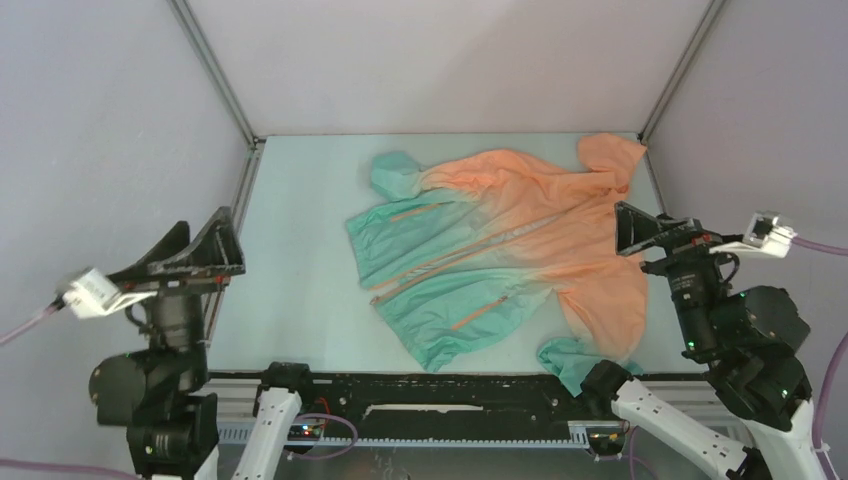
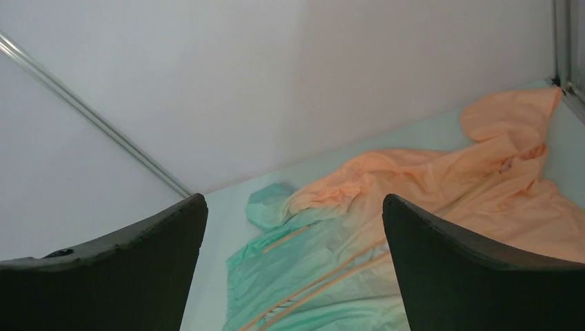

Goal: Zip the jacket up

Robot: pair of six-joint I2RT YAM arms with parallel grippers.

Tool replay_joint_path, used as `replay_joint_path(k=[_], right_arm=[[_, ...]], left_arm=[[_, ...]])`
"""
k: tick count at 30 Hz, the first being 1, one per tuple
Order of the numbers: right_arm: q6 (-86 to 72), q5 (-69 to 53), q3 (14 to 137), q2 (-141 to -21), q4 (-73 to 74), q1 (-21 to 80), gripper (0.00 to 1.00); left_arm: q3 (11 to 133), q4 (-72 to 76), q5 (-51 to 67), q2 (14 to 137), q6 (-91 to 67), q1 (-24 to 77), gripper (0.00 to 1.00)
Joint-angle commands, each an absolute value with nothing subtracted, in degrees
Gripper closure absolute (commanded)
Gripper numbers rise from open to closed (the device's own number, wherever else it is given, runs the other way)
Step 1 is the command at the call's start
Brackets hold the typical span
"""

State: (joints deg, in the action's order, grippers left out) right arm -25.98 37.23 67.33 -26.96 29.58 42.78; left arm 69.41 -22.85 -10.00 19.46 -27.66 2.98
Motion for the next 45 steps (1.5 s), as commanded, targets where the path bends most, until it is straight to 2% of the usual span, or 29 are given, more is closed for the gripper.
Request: replay_joint_path(k=[1,5,15,19,21,23,27,33,37,39,43,45], right_arm=[[-29.55,40.14,66.88,-33.16,33.47,42.92,0.00],[-33.87,40.67,65.64,-37.07,36.05,42.92,0.00],[-34.00,26.45,56.90,-47.34,32.24,42.50,0.00],[-38.80,10.93,50.77,-50.53,26.50,38.98,0.00],[-38.13,-2.38,43.79,-51.42,17.07,36.79,0.00],[-39.51,-8.11,37.96,-53.07,7.16,37.88,0.00],[-44.08,-6.44,37.09,-60.45,1.01,42.74,0.04],[-56.08,-1.68,39.23,-75.14,-10.83,50.71,0.09],[-64.83,7.20,46.35,-84.34,-8.91,57.16,0.18],[-68.73,10.90,50.24,-87.51,-7.52,59.67,0.19],[-76.84,18.20,56.39,-92.97,-2.49,64.18,0.20],[-81.86,21.59,60.62,-96.00,4.16,66.12,0.26]], left_arm=[[66.72,-26.80,-4.66,25.07,-29.67,2.72,0.02],[63.83,-30.84,-1.85,28.30,-29.20,2.72,0.02],[48.33,-34.82,6.75,28.78,-30.70,2.52,0.02],[41.33,-31.58,16.28,33.02,-33.46,2.08,0.02],[39.09,-30.58,20.19,36.88,-34.64,1.50,0.02],[37.27,-28.78,24.01,41.11,-34.63,1.24,0.02],[34.09,-25.20,26.89,47.21,-35.02,1.14,0.01],[38.60,-27.23,27.21,58.86,-29.25,1.31,0.18],[44.69,-29.37,26.80,64.13,-26.15,1.32,0.21],[47.71,-30.55,24.36,65.36,-24.37,1.47,0.22],[50.33,-32.24,17.74,64.75,-20.43,2.28,0.23],[50.05,-31.99,14.04,63.14,-19.25,2.90,0.23]])
